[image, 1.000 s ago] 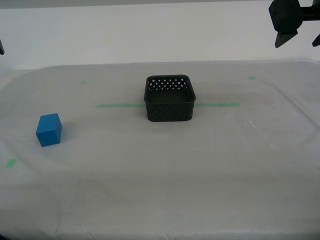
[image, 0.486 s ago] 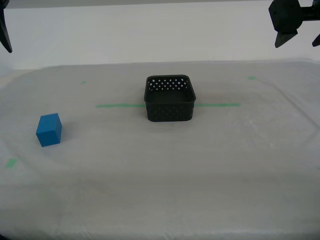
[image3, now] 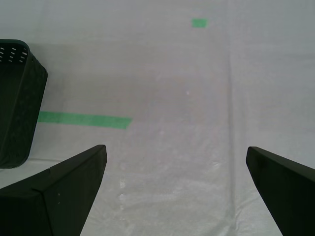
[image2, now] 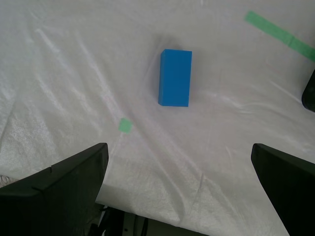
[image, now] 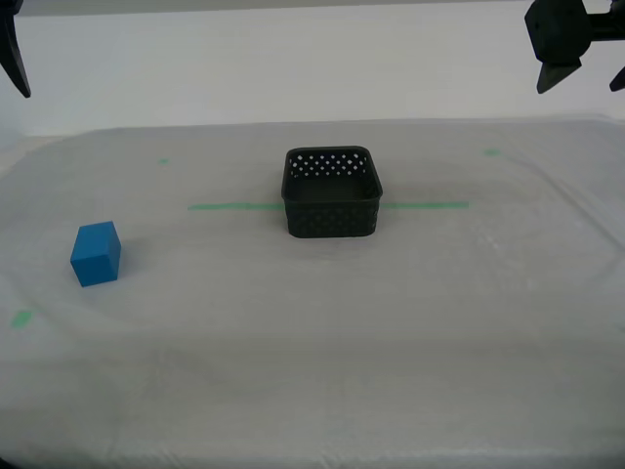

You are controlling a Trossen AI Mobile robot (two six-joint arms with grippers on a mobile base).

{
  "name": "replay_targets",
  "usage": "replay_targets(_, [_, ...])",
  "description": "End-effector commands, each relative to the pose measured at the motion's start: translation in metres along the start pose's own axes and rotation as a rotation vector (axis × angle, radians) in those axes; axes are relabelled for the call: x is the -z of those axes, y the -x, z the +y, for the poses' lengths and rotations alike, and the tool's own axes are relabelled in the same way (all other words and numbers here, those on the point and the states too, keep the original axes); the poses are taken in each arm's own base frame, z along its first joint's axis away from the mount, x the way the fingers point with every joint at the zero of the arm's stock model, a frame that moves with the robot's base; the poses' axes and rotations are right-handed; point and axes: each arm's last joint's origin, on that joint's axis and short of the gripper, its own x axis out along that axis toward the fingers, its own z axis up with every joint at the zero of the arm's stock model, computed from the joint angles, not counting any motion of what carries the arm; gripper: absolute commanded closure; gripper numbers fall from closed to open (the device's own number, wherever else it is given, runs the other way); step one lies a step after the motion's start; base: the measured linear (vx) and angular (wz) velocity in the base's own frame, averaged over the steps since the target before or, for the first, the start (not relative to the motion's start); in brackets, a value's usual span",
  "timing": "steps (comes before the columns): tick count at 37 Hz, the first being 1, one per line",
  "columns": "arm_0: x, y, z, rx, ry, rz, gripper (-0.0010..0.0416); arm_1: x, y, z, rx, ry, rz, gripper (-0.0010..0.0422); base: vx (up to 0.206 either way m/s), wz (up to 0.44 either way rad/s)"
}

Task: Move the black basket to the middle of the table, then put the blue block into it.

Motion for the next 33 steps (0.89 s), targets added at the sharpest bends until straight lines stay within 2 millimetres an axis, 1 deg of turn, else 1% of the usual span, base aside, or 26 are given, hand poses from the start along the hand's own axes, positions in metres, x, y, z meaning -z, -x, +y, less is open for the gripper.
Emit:
replay_targets(1, [-0.001,0.0,0.0,0.002,0.001,-0.003,0.0007,-0.003,-0.004,-0.001,-0.009,-0.001,0.014,0.0012,0.0,0.0])
replay_targets(8, [-0.001,0.0,0.0,0.003,0.001,-0.003,0.0007,-0.011,-0.019,-0.004,-0.039,-0.019,0.069,0.0012,0.0,0.0])
replay_targets(20, [-0.001,0.0,0.0,0.003,0.001,-0.003,0.0007,-0.027,-0.042,-0.009,-0.086,-0.035,0.06,0.0011,0.0,0.0])
replay_targets(28, [-0.001,0.0,0.0,0.003,0.001,-0.004,0.0007,-0.034,-0.054,-0.012,-0.087,-0.035,0.056,0.0011,0.0,0.0])
replay_targets(33, [-0.001,0.0,0.0,0.003,0.001,-0.003,0.0007,-0.037,-0.063,-0.015,-0.047,-0.015,0.054,0.0011,0.0,0.0])
